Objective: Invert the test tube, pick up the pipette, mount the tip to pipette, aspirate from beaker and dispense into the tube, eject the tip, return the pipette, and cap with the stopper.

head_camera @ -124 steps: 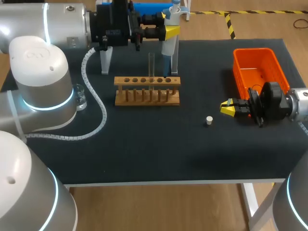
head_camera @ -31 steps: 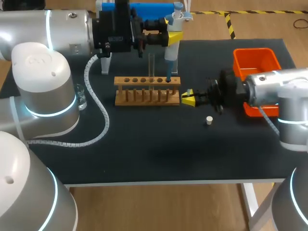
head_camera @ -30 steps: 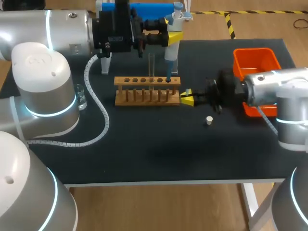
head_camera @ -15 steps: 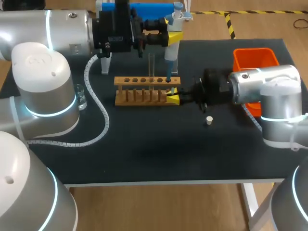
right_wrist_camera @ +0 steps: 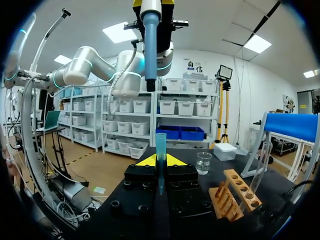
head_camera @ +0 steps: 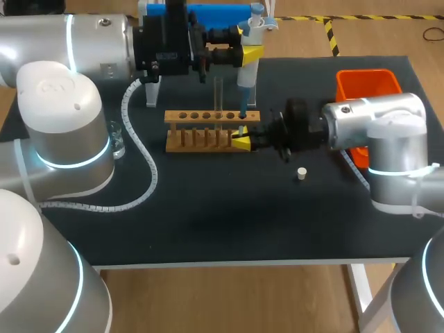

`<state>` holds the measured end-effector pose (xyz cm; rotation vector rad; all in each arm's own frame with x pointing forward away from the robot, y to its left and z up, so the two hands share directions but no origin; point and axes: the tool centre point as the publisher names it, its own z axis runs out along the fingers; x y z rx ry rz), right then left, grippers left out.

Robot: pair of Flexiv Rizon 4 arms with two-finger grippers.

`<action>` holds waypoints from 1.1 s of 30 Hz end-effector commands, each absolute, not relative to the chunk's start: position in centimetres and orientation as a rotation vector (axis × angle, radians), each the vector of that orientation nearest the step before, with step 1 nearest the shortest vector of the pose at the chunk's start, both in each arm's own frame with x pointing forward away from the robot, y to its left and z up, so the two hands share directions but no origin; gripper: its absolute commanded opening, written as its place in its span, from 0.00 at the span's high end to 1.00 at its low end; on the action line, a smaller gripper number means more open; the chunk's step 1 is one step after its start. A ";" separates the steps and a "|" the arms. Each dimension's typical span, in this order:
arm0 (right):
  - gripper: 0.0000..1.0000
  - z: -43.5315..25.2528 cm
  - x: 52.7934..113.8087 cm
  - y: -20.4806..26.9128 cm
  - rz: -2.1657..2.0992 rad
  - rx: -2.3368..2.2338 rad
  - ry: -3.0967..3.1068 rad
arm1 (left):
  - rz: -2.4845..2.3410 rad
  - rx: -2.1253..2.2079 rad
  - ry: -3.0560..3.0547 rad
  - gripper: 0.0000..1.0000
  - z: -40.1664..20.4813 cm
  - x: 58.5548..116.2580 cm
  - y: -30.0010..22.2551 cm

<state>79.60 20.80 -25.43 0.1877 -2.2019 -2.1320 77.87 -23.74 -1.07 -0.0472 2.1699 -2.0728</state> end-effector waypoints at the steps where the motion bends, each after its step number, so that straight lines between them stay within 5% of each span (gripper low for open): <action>1: 1.00 -25.2 79.7 21.2 -2.126 0.193 -2.207 | -2.074 -0.048 2.166 1.00 -1.1 77.8 -23.7; 33: 1.00 -23.1 79.0 20.8 -2.164 0.232 -2.202 | -2.074 -0.048 2.166 1.00 -1.1 77.8 -23.7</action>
